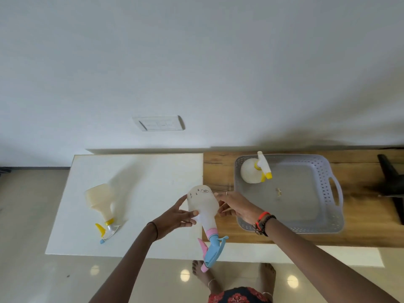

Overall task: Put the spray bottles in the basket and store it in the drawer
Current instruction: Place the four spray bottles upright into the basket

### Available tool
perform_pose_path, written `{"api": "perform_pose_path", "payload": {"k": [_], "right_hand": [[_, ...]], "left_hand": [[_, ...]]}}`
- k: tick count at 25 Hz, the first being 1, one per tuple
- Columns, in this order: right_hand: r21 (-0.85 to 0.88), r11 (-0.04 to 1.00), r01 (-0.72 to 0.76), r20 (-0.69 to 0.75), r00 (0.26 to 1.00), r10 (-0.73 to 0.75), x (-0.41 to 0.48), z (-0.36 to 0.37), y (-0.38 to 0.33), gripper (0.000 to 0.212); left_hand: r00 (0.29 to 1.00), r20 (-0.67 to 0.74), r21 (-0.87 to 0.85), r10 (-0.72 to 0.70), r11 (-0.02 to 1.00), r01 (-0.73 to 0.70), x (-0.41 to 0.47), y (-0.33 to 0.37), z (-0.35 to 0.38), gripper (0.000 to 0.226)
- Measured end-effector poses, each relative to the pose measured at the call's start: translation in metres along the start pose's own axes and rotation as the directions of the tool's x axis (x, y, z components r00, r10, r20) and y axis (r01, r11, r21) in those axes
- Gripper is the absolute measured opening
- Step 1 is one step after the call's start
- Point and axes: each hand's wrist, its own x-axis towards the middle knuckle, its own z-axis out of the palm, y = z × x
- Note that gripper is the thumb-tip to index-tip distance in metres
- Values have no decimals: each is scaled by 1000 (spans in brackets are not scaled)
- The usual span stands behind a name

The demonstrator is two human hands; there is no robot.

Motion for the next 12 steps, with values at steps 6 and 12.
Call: {"api": "perform_pose_path", "payload": {"k": [6,12], "right_hand": [[61,998,34,-55,998,-30,-56,-79,26,33],[220,975,21,-62,998,-8,-94,-148,65,32]], "left_hand": [[993,109,-112,-35,993,48,15,3,88,93],[989,136,-120,-64,989,81,43,12,180,74]]}}
